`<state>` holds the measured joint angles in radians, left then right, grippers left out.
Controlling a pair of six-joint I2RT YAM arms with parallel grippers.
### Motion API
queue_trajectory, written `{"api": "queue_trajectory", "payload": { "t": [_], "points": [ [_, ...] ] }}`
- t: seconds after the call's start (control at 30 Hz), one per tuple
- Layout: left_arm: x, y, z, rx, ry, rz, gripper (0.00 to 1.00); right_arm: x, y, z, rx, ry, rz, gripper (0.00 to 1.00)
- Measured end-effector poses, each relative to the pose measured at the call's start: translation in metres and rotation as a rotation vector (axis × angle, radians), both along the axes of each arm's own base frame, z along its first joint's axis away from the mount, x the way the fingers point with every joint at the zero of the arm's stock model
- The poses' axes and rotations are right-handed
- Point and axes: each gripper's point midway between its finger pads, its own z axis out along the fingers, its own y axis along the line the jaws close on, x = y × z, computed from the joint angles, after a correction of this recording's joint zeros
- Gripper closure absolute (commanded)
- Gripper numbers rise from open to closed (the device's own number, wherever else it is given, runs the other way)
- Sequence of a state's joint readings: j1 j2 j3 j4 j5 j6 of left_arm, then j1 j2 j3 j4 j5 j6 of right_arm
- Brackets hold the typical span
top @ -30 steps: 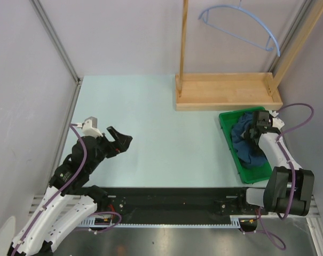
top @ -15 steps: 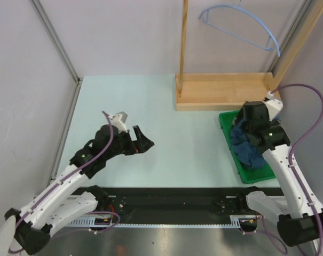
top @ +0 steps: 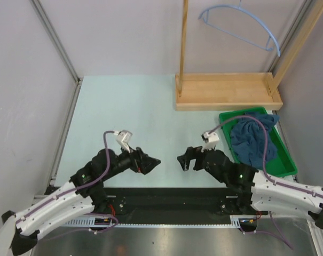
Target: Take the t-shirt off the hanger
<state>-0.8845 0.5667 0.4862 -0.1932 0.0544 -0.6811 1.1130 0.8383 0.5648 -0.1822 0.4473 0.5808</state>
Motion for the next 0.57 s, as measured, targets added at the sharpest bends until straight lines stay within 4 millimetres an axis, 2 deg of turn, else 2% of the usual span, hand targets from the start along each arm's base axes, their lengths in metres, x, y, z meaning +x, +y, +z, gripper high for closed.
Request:
{"api": "queue_trajectory", "payload": {
  "t": [0.1, 0.23, 0.3, 0.33, 0.43, 0.47, 0.57],
  "points": [
    [-0.009, 0.009, -0.011, -0.098, -0.039, 0.006, 0.0, -0.009, -0.003, -0.013, 0.178, -0.016, -0.016, 0.0],
    [-0.016, 0.014, -0.033, -0.212, -0.034, 0.016, 0.0, -0.021, -0.022, -0.031, 0.379, -0.036, -0.06, 0.0],
    [-0.018, 0.014, -0.04, -0.254, -0.021, 0.019, 0.0, -0.021, -0.032, -0.028, 0.485, -0.042, -0.104, 0.0],
    [-0.019, 0.014, -0.042, -0.279, -0.017, 0.02, 0.0, -0.02, -0.037, -0.018, 0.554, -0.041, -0.134, 0.0],
    [-0.023, 0.016, -0.026, -0.378, -0.025, 0.02, 0.0, -0.015, -0.056, 0.003, 0.732, -0.018, -0.233, 0.0],
    [-0.024, 0.017, -0.016, -0.422, -0.033, 0.018, 0.0, -0.014, -0.059, 0.002, 0.745, -0.003, -0.258, 0.0],
    [-0.026, 0.017, 0.0, -0.501, -0.02, 0.015, 0.0, -0.011, -0.066, -0.02, 0.666, 0.052, -0.329, 0.0]
  ]
}}
